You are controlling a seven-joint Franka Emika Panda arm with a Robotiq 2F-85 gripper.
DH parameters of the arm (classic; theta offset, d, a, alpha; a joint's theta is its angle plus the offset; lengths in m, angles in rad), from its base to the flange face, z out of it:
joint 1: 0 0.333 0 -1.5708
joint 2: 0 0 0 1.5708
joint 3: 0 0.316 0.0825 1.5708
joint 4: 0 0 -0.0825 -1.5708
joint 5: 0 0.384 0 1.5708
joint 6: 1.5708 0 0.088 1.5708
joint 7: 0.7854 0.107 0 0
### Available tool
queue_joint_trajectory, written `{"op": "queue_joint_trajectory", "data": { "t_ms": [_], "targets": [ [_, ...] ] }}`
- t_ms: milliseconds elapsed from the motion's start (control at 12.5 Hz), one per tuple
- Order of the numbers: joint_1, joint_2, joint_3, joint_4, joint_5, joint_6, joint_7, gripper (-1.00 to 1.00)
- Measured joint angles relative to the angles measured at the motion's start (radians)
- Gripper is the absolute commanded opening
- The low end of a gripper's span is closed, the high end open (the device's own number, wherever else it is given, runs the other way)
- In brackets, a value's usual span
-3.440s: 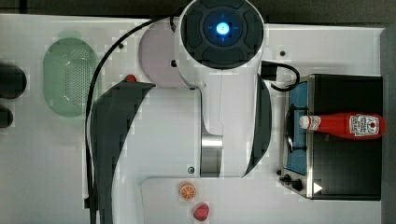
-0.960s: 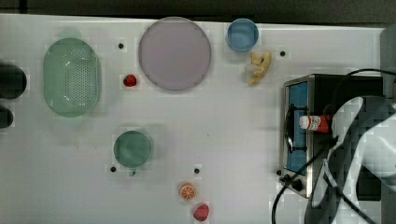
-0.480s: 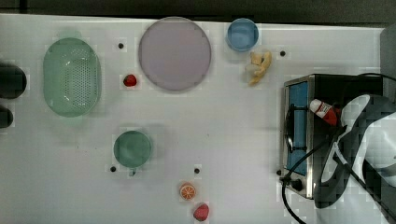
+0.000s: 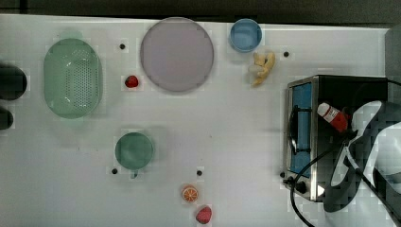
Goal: Pick Ketchup from oven and place it on table.
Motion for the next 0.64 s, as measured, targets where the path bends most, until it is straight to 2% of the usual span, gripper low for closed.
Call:
{"op": "queue_joint_trajectory", "data": {
  "t_ms": [480,640],
  "targets": [
    [0.007,-0.012,0.016,0.031,-0.027,0.002,0.0,0.24],
    [0.038,-0.027,-0.008,0.059,-0.054,-0.06,-0.004,0.24]
  ]
}}
